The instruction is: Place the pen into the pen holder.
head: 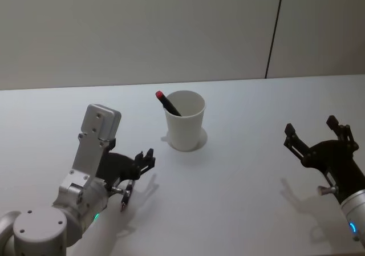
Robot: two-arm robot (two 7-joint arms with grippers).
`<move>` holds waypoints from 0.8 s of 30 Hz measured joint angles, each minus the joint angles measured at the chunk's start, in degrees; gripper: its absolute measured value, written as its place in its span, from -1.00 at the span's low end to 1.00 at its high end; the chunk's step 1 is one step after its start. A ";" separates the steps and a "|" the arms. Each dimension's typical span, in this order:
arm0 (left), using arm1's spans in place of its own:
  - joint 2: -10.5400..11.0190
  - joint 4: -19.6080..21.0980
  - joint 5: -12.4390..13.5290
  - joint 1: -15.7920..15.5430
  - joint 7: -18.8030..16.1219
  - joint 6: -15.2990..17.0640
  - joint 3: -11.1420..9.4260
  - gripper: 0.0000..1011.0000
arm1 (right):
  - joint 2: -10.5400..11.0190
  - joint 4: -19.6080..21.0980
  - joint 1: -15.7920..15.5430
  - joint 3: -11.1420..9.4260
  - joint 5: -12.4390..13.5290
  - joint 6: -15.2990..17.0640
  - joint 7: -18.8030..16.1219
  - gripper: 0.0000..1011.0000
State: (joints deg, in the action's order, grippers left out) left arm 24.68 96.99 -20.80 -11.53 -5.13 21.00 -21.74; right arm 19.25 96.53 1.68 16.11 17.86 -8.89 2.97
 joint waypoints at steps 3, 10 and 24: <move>0.00 0.01 -1.63 0.14 -0.76 2.27 0.43 0.99 | 0.02 0.03 -0.03 0.00 0.03 0.02 0.02 0.98; -0.13 -0.09 -3.21 0.25 -1.53 5.13 0.90 0.99 | 0.05 0.06 -0.06 0.00 0.05 0.03 0.02 0.98; -0.67 -0.36 -2.72 0.33 -1.86 10.06 0.92 0.99 | 0.07 0.12 -0.12 0.00 0.06 0.02 0.02 0.98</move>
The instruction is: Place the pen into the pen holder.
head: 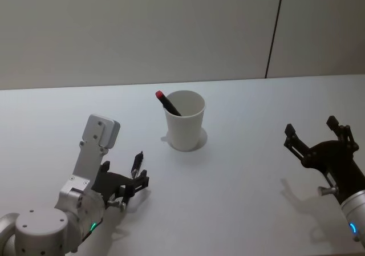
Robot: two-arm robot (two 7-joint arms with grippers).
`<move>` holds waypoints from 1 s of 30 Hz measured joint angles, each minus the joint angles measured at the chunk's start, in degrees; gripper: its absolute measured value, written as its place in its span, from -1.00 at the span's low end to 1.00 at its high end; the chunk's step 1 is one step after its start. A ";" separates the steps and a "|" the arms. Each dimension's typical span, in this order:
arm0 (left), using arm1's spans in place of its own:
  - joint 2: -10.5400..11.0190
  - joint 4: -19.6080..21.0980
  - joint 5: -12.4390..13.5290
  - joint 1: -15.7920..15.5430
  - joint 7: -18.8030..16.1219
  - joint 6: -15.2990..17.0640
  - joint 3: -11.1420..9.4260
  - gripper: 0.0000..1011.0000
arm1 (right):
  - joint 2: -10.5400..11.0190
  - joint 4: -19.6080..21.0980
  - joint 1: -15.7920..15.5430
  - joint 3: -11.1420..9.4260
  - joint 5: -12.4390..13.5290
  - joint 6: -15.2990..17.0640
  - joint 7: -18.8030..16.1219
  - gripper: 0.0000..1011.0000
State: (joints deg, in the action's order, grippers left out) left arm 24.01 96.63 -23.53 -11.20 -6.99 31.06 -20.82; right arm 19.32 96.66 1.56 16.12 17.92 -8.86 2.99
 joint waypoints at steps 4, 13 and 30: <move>-0.17 -0.07 0.31 0.07 0.03 0.61 -0.07 0.99 | 0.00 0.00 0.00 0.00 0.00 0.00 0.00 0.98; -0.58 -0.32 1.05 0.14 0.35 1.68 -0.25 0.99 | 0.00 0.00 0.00 0.00 -0.01 0.00 0.00 0.98; -1.52 -1.11 2.46 -0.02 1.34 2.84 -0.38 0.19 | 0.00 -0.01 0.00 0.00 -0.01 0.00 -0.01 0.98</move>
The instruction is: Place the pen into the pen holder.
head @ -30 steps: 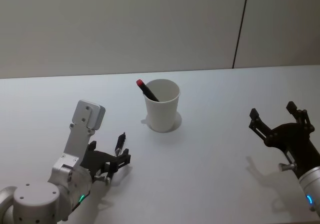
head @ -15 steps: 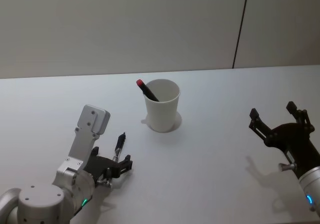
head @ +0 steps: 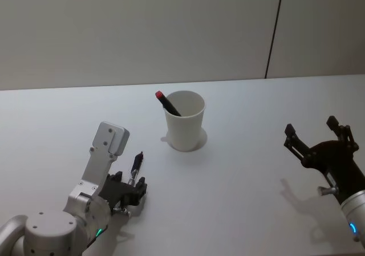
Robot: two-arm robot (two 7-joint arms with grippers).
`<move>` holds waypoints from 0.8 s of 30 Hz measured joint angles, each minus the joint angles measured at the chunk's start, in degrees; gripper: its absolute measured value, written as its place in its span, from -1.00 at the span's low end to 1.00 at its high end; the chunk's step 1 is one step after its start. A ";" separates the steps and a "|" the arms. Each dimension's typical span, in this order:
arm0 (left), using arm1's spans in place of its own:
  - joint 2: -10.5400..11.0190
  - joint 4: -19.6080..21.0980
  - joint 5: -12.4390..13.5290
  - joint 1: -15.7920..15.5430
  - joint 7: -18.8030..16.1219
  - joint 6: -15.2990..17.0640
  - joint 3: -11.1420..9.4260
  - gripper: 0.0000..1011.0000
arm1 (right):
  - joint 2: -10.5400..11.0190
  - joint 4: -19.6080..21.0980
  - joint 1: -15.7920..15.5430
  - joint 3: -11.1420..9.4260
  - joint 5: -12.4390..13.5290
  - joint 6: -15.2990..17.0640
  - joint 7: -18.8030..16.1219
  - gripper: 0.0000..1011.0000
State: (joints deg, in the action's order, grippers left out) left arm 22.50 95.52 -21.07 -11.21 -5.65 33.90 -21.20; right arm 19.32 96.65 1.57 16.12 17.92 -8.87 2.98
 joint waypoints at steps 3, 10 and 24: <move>-0.17 -0.26 0.10 -0.10 0.08 0.11 0.07 0.05 | 0.00 0.00 0.00 0.00 0.00 0.00 0.00 0.98; -0.58 -0.89 0.32 -0.40 0.29 0.44 0.23 -0.06 | 0.00 0.00 0.00 0.00 0.00 0.00 0.00 0.98; -1.04 -1.68 1.20 -0.63 0.96 0.55 0.56 -0.25 | 0.00 0.00 0.00 0.00 0.00 0.00 0.00 0.98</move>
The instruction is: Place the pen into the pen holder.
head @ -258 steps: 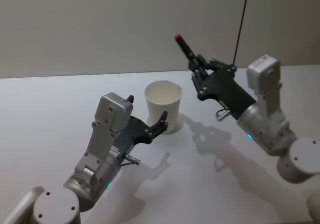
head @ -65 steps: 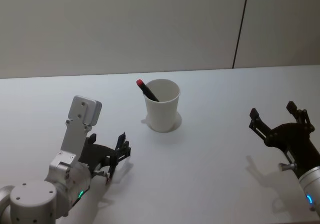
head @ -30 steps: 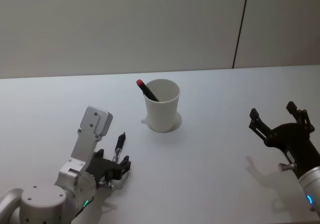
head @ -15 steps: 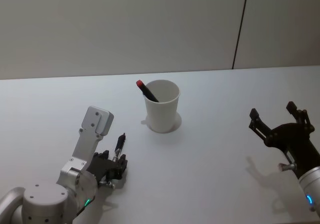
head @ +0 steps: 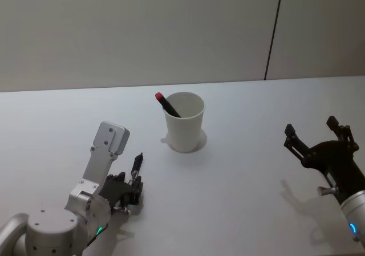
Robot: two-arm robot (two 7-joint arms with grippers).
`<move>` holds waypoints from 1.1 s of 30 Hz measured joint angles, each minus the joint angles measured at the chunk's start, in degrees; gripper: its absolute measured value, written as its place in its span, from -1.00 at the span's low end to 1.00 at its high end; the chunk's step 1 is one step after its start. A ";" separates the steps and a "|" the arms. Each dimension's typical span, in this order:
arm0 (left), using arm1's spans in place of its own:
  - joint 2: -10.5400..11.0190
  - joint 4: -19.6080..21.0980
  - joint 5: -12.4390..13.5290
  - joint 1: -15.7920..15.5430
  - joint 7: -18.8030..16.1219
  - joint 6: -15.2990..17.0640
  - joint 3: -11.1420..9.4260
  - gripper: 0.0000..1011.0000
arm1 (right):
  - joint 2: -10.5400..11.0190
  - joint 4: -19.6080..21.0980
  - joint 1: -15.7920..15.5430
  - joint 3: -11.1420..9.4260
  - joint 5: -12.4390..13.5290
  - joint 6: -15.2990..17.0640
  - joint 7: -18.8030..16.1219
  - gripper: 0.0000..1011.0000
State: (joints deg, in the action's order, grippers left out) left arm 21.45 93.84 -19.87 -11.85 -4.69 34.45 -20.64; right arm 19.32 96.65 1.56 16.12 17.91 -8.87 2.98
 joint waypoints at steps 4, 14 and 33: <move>0.00 0.14 0.44 0.15 0.32 -0.23 0.07 -0.31 | 0.00 0.00 0.00 0.00 0.00 0.00 0.00 0.98; -0.07 0.75 1.36 0.51 0.88 -0.43 0.09 -0.47 | 0.00 0.00 0.00 0.00 0.00 0.00 0.00 0.98; -0.92 1.56 2.62 0.82 1.11 -0.16 -0.05 -0.72 | 0.00 0.00 0.00 0.00 0.00 0.00 0.00 0.98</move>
State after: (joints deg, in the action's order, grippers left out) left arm 20.54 95.40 -17.25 -11.03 -3.58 34.29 -20.69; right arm 19.32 96.65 1.57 16.12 17.91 -8.87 2.98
